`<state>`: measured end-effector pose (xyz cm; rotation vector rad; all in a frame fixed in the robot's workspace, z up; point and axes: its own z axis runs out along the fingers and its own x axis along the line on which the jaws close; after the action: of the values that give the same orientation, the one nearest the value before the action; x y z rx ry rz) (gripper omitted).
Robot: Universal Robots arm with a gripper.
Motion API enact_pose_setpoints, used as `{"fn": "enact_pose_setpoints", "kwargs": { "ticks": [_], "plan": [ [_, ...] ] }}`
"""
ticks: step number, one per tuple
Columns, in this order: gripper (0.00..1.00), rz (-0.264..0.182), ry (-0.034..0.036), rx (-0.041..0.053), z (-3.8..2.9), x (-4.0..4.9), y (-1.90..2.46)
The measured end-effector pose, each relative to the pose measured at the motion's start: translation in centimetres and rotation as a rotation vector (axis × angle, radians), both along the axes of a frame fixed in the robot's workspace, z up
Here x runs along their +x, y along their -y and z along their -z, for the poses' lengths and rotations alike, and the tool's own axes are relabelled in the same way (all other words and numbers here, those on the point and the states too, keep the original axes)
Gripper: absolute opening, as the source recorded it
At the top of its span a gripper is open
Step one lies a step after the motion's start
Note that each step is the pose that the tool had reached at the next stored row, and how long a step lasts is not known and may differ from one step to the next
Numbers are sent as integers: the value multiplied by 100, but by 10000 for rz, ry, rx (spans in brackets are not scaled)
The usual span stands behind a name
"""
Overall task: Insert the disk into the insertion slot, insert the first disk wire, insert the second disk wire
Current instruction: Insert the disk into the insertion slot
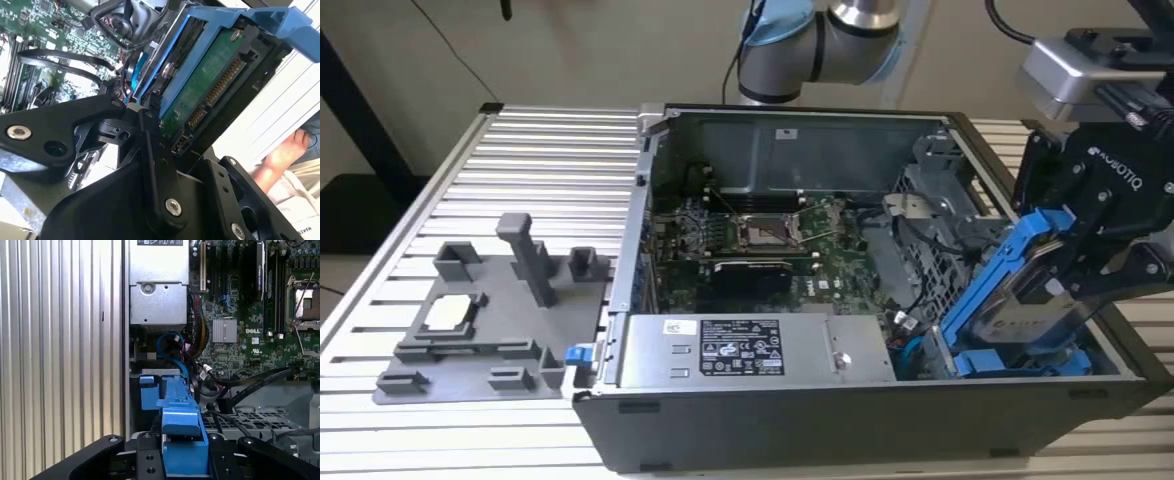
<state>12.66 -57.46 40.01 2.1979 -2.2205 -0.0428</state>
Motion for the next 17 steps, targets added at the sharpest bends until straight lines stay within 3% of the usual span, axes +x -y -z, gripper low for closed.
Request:
{"fn": "enact_pose_setpoints", "kwargs": {
  "ticks": [12, 17],
  "plan": [
    [33, -8, 0, 2, 216, 0, 0],
    [33, -7, 0, -2, 228, 0, 0]
  ]
}}
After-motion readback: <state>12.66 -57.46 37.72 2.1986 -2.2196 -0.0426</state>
